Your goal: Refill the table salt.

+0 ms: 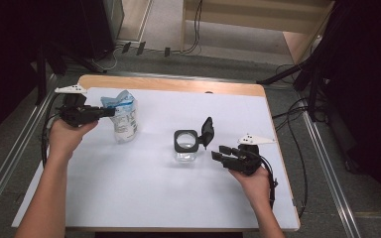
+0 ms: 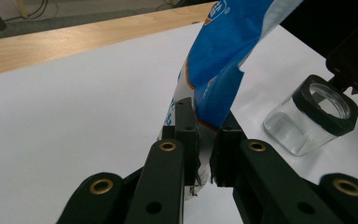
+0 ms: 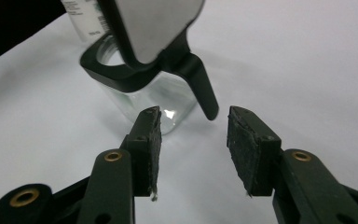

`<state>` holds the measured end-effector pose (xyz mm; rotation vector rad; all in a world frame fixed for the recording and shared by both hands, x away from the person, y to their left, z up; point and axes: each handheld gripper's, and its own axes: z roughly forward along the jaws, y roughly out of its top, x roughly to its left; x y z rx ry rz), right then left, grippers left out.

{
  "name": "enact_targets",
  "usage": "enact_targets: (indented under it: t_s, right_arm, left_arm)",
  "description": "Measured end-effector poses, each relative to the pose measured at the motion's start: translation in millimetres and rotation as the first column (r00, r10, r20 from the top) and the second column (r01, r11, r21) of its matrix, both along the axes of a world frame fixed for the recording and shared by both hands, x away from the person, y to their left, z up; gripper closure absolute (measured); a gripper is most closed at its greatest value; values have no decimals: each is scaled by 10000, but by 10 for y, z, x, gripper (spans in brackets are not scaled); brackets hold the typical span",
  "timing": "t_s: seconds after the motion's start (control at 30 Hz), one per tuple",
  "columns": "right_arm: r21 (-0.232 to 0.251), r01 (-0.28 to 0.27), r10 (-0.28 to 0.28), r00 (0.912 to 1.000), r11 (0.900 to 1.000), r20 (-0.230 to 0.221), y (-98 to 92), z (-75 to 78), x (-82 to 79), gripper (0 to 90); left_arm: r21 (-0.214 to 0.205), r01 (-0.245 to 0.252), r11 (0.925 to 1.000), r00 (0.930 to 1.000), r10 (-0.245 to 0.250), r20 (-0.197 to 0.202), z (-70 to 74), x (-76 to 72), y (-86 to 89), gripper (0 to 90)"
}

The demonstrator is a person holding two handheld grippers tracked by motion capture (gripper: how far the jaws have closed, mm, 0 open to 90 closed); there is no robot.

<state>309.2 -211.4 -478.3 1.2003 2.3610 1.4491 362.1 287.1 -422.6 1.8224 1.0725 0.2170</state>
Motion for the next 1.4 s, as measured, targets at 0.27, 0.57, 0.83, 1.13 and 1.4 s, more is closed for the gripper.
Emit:
enact_targets:
  t_s: [0.27,0.57,0.83,1.13,1.4]
  right_arm:
    - [-68,-633,635,9974,9980,335,139,145,-135,592]
    - [-256,-1520,1531,9868,9881,523,426,229,-286,599]
    - [-371,-2006,2029,9765,9790,726,726,225,-367,596]
    - [-574,-2491,2529,9649,9668,703,1012,153,-356,586]
    - [-406,-2830,2857,9536,9582,950,1254,96,-306,569]
  left_arm:
    - [115,36,9999,10000,-37,88,183,-101,-57,868]
    - [-80,571,9983,9983,-570,90,320,-204,-166,900]
    - [-18,811,9967,9967,-812,-66,369,-287,-306,900]
    - [1,1112,9938,9936,-1111,-210,405,-401,-423,900]
    - [-42,1131,9936,9935,-1132,-126,488,-535,-459,900]
